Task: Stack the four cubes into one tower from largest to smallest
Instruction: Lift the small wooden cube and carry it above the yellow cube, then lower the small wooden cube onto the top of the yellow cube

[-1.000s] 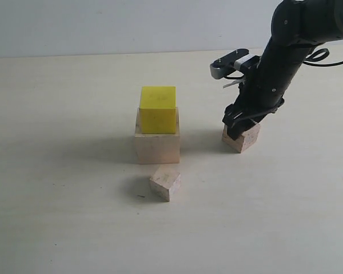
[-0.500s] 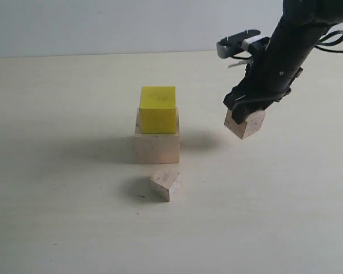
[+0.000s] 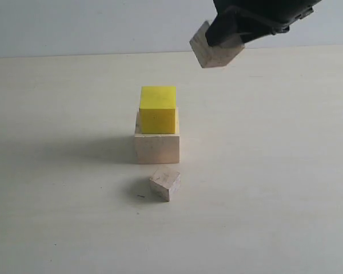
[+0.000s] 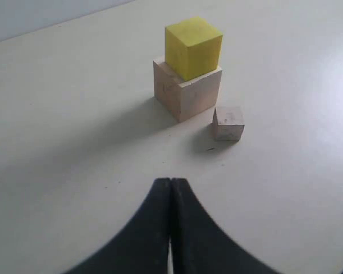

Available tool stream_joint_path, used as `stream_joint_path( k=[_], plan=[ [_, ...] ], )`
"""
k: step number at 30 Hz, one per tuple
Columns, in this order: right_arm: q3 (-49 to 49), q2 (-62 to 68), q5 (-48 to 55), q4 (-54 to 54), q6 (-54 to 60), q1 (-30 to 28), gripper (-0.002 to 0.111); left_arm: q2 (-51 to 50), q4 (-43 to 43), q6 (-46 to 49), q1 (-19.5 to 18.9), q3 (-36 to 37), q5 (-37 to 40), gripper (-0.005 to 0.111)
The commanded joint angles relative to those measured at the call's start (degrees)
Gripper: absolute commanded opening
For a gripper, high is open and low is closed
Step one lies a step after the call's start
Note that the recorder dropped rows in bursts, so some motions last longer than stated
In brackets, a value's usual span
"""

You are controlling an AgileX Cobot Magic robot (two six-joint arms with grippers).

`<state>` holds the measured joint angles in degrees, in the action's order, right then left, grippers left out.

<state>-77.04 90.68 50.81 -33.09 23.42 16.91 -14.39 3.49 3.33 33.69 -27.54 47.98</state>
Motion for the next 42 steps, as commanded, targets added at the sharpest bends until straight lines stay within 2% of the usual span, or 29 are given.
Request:
stream_joint_path(
  k=[1, 4, 11, 24, 29, 38, 42],
  plan=[
    [-0.5, -3.1, -1.0, -2.1, -2.5, 1.5, 0.000, 0.4, 0.2, 0.1, 0.3, 0.4, -0.6, 0.000],
    [-0.9, -4.1, 0.2, 2.6, -10.3, 4.3, 0.000, 0.4, 0.2, 0.1, 0.3, 0.4, -0.6, 0.000],
    [-6.2, -3.9, 6.4, 21.6, -30.1, 12.0, 0.000, 0.4, 0.2, 0.1, 0.3, 0.4, -0.6, 0.000],
    [-13.2, 0.4, 10.2, 27.0, -45.6, 19.9, 0.000, 0.4, 0.3, 0.1, 0.3, 0.4, -0.6, 0.000],
    [-14.1, 5.2, 10.3, 27.3, -49.4, 20.1, 0.000, 0.4, 0.4, 0.1, 0.3, 0.4, -0.6, 0.000],
    [-26.2, 17.1, 18.3, 27.9, -53.5, 20.1, 0.000, 0.4, 0.4, 0.1, 0.3, 0.4, -0.6, 0.000],
    [-27.0, 18.9, 18.0, 28.2, -53.5, 20.1, 0.000, 0.4, 0.4, 0.1, 0.3, 0.4, -0.6, 0.000]
  ],
)
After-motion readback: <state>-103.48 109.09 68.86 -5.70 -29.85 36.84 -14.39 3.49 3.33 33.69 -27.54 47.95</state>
